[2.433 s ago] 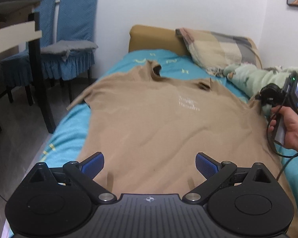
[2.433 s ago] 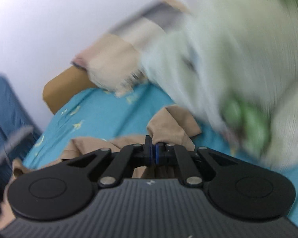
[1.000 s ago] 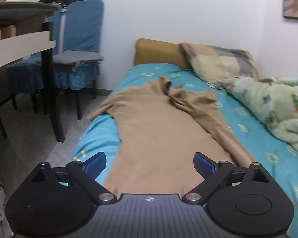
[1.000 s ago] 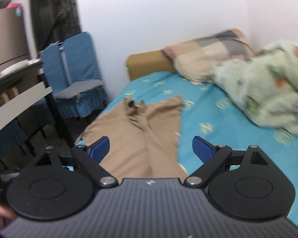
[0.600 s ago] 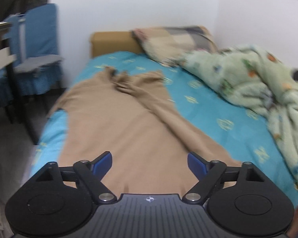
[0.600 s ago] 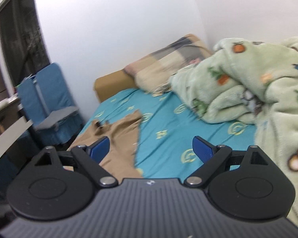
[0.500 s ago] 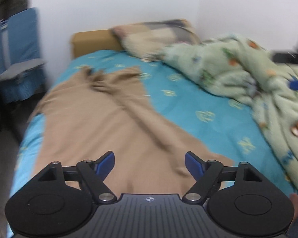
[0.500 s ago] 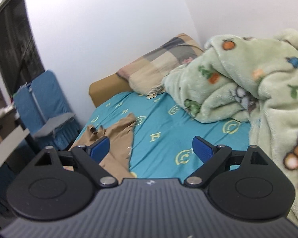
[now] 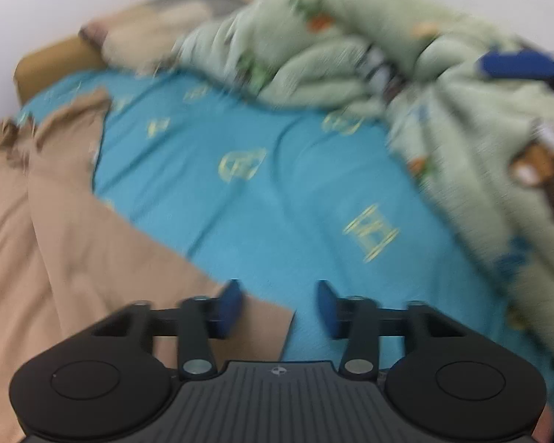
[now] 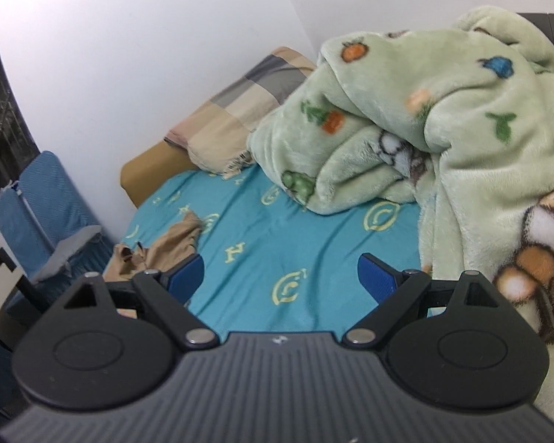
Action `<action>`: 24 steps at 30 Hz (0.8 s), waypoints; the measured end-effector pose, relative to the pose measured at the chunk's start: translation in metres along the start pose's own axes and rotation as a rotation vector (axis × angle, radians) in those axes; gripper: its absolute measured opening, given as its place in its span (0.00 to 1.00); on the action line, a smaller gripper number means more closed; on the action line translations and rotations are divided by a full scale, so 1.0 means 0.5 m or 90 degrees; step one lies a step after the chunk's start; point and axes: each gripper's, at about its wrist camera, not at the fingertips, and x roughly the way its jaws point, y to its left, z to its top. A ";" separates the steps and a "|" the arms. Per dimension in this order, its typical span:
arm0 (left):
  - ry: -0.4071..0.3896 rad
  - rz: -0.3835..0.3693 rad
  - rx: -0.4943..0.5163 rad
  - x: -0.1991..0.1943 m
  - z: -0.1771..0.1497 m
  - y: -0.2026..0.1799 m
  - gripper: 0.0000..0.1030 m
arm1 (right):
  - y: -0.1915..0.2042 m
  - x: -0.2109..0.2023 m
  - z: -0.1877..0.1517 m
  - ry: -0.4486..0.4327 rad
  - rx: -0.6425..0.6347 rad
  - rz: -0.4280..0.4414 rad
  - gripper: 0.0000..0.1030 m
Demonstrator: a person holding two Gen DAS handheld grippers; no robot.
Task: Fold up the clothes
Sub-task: 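Grasp the opposite shirt side with the left gripper and fold it over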
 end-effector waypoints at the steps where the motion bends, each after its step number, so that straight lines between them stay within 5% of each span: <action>1: -0.002 0.003 -0.010 0.004 -0.002 0.006 0.21 | -0.003 0.006 -0.001 0.004 0.001 -0.005 0.89; 3: -0.002 -0.006 -0.034 -0.003 0.001 0.024 0.09 | -0.006 0.015 -0.003 0.008 0.004 -0.012 0.89; 7: -0.013 -0.034 -0.090 -0.054 0.014 0.067 0.07 | 0.000 0.024 -0.007 0.012 -0.001 -0.018 0.89; 15: -0.113 -0.070 -0.239 -0.340 0.003 0.219 0.07 | 0.028 0.007 -0.009 -0.002 -0.029 -0.020 0.89; 24: -0.039 -0.013 -0.387 -0.422 -0.122 0.386 0.05 | 0.100 0.010 -0.053 0.089 -0.054 0.068 0.89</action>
